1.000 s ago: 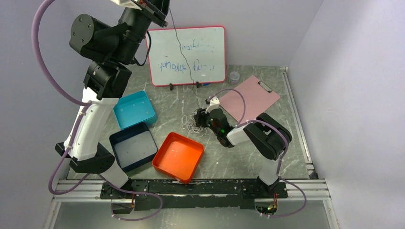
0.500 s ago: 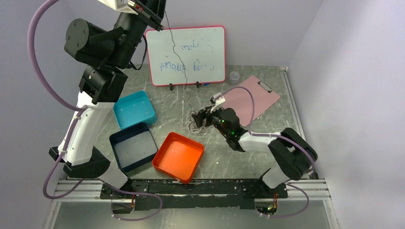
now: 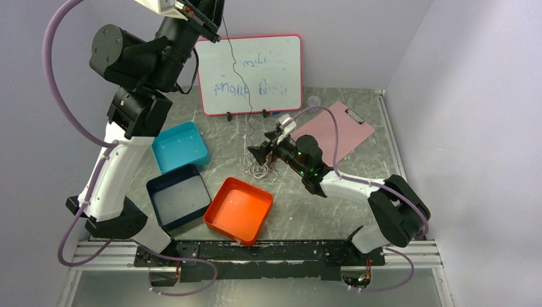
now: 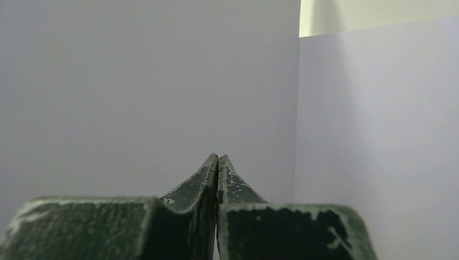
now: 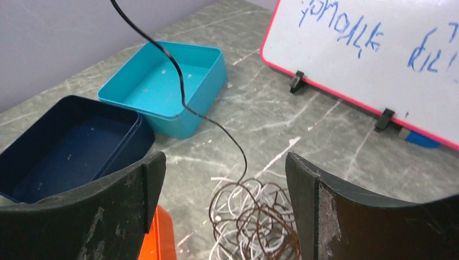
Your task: Untangle the cables
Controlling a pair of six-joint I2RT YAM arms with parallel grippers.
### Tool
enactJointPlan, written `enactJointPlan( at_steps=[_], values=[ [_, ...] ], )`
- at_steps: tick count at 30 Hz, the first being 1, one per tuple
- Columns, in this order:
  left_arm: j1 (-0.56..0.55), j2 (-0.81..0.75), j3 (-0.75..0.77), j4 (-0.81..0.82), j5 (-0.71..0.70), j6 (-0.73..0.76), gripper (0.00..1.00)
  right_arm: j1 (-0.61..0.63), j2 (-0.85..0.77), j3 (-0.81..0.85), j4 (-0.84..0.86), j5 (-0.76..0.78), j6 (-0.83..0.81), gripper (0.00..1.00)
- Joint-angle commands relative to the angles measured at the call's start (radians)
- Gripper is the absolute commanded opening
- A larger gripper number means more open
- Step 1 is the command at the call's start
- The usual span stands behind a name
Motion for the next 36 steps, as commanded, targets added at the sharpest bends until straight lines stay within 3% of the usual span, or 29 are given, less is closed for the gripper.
enactJointPlan(
  at_steps=[1,5,9,14,16,19,25,30,36],
  values=[
    [0.004,-0.011,0.001,-0.002,-0.017,0.0,0.07,0.002,0.064,0.076,0.026,-0.045,-0.008,0.84],
    [0.005,-0.008,0.0,-0.004,-0.017,-0.008,0.07,0.001,0.14,0.122,0.061,-0.068,-0.011,0.76],
    [0.006,-0.01,-0.006,-0.004,-0.015,-0.018,0.07,0.001,0.211,0.156,0.12,-0.054,-0.011,0.61],
    [0.005,-0.029,-0.029,-0.013,-0.035,-0.012,0.07,-0.003,0.262,0.234,0.105,-0.079,-0.011,0.26],
    [0.005,-0.047,-0.055,-0.013,-0.053,-0.003,0.07,-0.01,0.267,0.251,0.105,-0.087,0.002,0.2],
    [0.005,-0.086,-0.104,-0.018,-0.102,0.013,0.07,-0.027,0.247,0.258,0.087,-0.09,0.029,0.0],
    [0.011,-0.168,-0.284,-0.017,-0.213,0.038,0.07,-0.045,0.09,0.299,-0.105,-0.014,0.004,0.0],
    [0.069,-0.167,-0.4,-0.064,-0.204,0.002,0.07,-0.046,-0.025,0.529,-0.428,-0.007,-0.031,0.0],
    [0.149,-0.175,-0.533,-0.074,-0.109,-0.086,0.07,-0.047,-0.083,0.459,-0.434,0.014,-0.009,0.0]
  ],
)
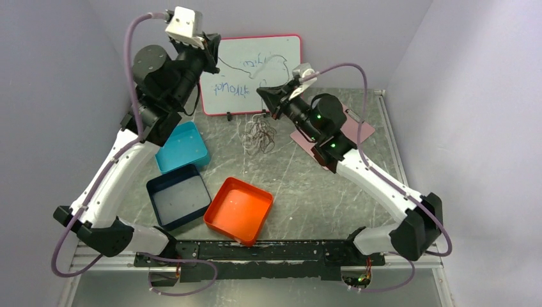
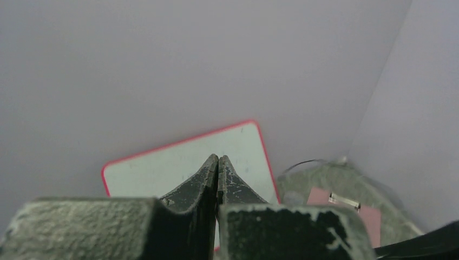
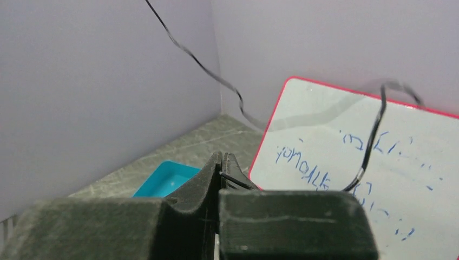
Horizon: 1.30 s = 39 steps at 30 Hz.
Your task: Untangle the cables
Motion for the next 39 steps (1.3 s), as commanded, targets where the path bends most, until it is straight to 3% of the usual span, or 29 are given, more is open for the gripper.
enactJointPlan(
  at_steps=[1,9,18,26,30,36,39],
  values=[
    [0.045,-0.002,-0.07,-0.029,0.066,-0.068,0.07,-0.006,0.005,-0.08,-0.089,0.036,-0.001,0.0],
    [0.091,-0.024,-0.146,-0.063,0.132,-0.109,0.07,-0.008,-0.022,0.184,-0.235,0.033,-0.087,0.0],
    [0.098,-0.061,-0.287,-0.065,0.198,-0.161,0.07,-0.008,-0.037,-0.084,-0.17,0.114,-0.041,0.0],
    [0.103,0.005,-0.365,-0.007,0.386,-0.237,0.07,-0.01,-0.064,0.114,-0.33,0.185,-0.096,0.0],
    [0.111,0.14,-0.282,0.033,0.482,-0.262,0.07,-0.01,-0.086,0.092,-0.407,0.2,-0.041,0.0],
    [0.167,0.456,-0.014,0.043,0.595,-0.314,0.09,-0.009,-0.158,-0.032,-0.499,0.141,0.111,0.0],
    [0.2,0.579,0.114,0.018,0.697,-0.362,0.34,-0.01,-0.193,-0.083,-0.543,0.117,0.166,0.0]
  ],
)
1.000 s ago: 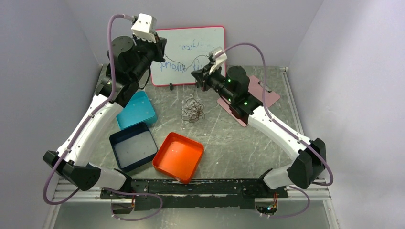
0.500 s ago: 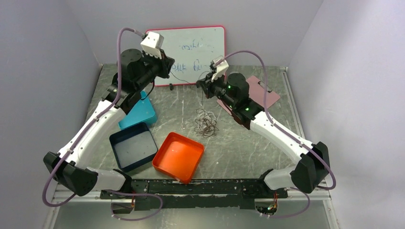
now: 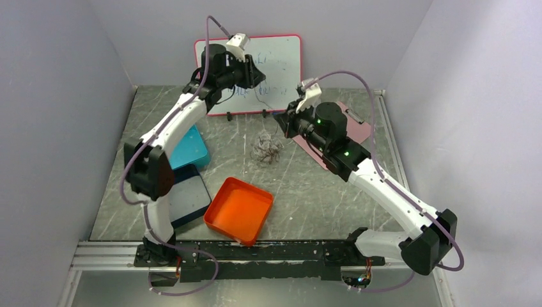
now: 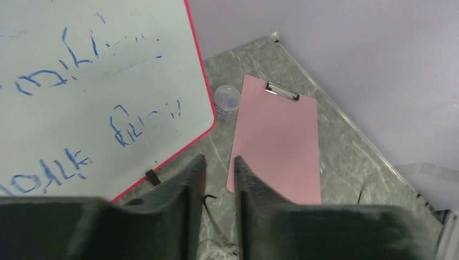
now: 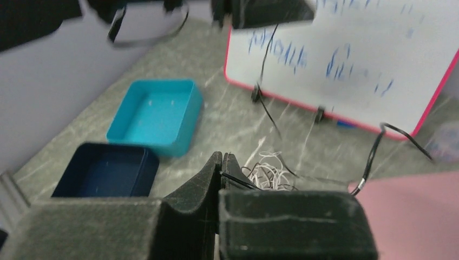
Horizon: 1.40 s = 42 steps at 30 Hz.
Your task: Untangle the cables
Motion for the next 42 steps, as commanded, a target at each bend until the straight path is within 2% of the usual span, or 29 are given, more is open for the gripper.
enactJointPlan(
  at_steps=[1,2,3,4,6,8,14,18,26,36,42],
  values=[
    [0.057,0.121,0.144,0.015,0.188,-0.09,0.46,-0.005,-0.047,-0.076,-0.1,-0.036,0.118,0.0],
    [0.059,0.119,0.116,0.036,0.212,-0.1,0.56,-0.005,-0.056,-0.094,-0.097,-0.024,0.125,0.0],
    [0.059,0.101,0.069,0.068,0.216,-0.103,0.72,-0.007,-0.058,-0.109,-0.097,-0.005,0.13,0.0],
    [0.059,0.075,0.001,0.107,0.22,-0.139,0.81,-0.008,-0.053,-0.118,-0.103,0.015,0.134,0.0],
    [0.059,-0.001,-0.136,0.189,0.214,-0.153,0.88,-0.018,-0.035,-0.133,-0.099,0.041,0.131,0.0],
    [0.059,-0.089,-0.285,0.255,0.207,-0.159,0.89,-0.041,-0.001,-0.145,-0.083,0.04,0.14,0.0],
    [0.059,-0.357,-0.65,0.4,0.165,-0.145,0.92,-0.203,0.072,-0.157,0.015,-0.111,0.202,0.0],
    [0.027,-0.406,-0.746,0.494,0.238,-0.129,0.9,-0.256,0.114,-0.152,0.038,-0.173,0.228,0.0],
    [-0.16,-0.285,-0.701,0.493,0.198,0.092,0.88,-0.288,0.119,-0.152,0.042,-0.221,0.268,0.0],
    [-0.25,-0.186,-0.725,0.591,0.174,0.09,0.86,-0.297,0.087,-0.157,0.044,-0.265,0.294,0.0],
    [-0.296,-0.108,-0.708,0.593,0.145,0.092,0.76,-0.297,0.065,-0.157,0.043,-0.274,0.302,0.0]
  ],
)
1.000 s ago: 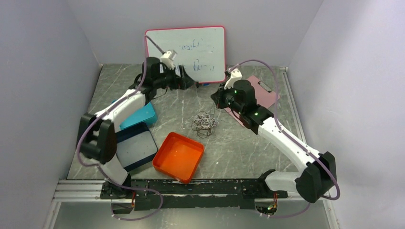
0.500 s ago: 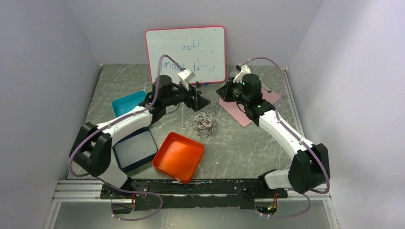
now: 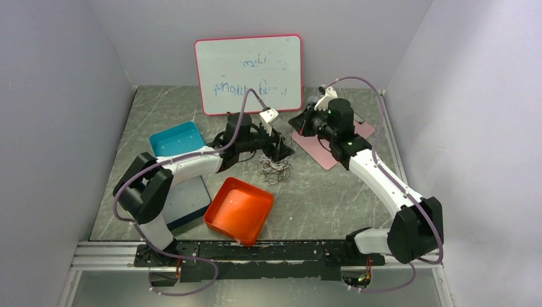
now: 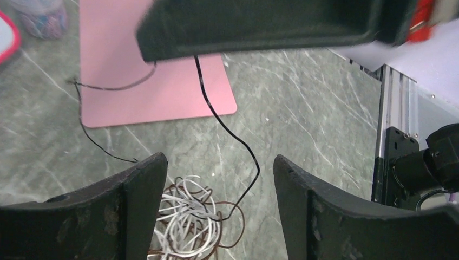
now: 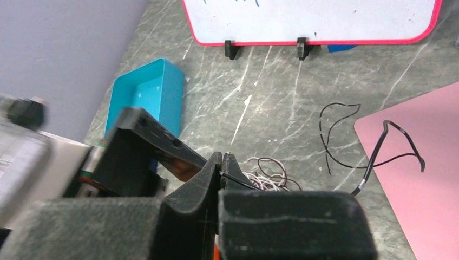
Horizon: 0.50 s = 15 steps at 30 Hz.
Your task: Untangle the cables
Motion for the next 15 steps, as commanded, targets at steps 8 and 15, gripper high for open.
enactJointPlan(
  at_steps=[8,15],
  values=[
    [-0.087,0.088,-0.088,0.144,-0.08,-0.043,0.5,-0.01,-0.131,-0.006,0.016,0.062,0.033,0.0],
    [-0.093,0.109,-0.214,0.268,-0.119,-0.128,0.35,-0.01,-0.277,-0.036,0.026,0.156,0.047,0.0]
  ],
)
